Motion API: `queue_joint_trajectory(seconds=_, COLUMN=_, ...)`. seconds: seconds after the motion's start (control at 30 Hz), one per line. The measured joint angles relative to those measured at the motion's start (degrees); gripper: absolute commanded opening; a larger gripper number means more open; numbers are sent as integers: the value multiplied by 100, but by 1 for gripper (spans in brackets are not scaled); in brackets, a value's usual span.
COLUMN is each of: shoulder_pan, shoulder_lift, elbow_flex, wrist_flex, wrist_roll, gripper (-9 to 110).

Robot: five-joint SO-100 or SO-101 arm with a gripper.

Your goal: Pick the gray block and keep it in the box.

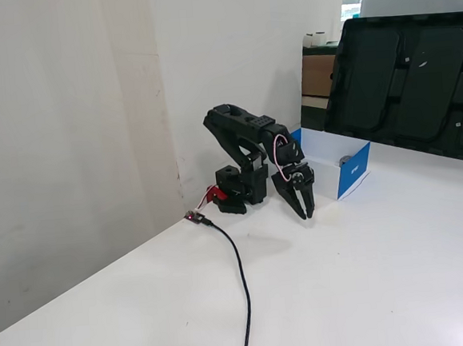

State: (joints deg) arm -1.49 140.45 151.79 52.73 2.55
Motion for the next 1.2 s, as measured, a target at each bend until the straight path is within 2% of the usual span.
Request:
queue_joint_trajectory(seconds=0.47, shoulder_pan=-141, shoulder_lift=2171, elbow_flex=1327, wrist_flex=149, wrist_roll=0, gripper=0)
queue_joint_trajectory(seconds=0.7, shoulder_pan=70, shoulder_lift=2707, elbow_flex=1529, wrist_flex=246, wrist_roll=0, gripper=0)
queue_joint_trajectory(seconds=1.03, shoulder_pan=105, shoulder_lift=4808, elbow_flex=2057, wrist_flex=1134, wrist_roll=0, gripper=0)
queue_joint_trajectory(seconds=1.2, shoulder_pan=176, shoulder_lift=4922, elbow_flex=2057, wrist_flex=1468, wrist_roll=0, gripper=0)
